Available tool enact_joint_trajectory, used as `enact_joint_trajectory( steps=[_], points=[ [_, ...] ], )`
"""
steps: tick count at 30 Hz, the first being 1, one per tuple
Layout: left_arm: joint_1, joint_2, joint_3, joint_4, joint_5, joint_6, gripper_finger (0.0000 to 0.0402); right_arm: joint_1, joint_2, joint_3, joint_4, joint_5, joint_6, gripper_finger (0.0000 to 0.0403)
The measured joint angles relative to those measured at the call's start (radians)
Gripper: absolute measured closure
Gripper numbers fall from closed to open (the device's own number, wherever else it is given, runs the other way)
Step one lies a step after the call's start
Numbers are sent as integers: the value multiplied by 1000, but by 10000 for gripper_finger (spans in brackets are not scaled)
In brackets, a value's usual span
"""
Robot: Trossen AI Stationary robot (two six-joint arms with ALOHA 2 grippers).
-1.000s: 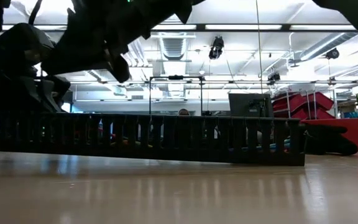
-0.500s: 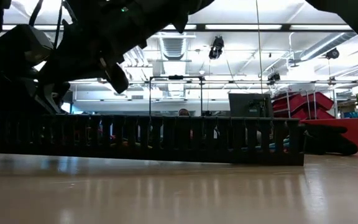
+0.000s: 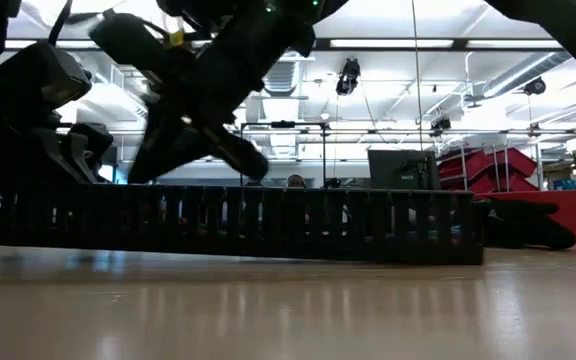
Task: Ziptie cables
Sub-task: Put the colored zip-tied cables into the black cable duct
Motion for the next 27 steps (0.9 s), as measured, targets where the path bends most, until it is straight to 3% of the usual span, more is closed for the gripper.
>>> enact_joint_trajectory(
  steps=[10, 20, 27],
  points=[
    [-1, 5, 0, 4, -9, 43, 402, -30, 3, 97, -154, 3, 145, 403],
    [13, 6, 0, 43, -27, 51, 402, -35, 76, 230, -202, -153, 165, 403],
    [14, 6, 2, 48, -30, 51, 402, -52, 144, 381, -359, -160, 153, 403]
  ],
)
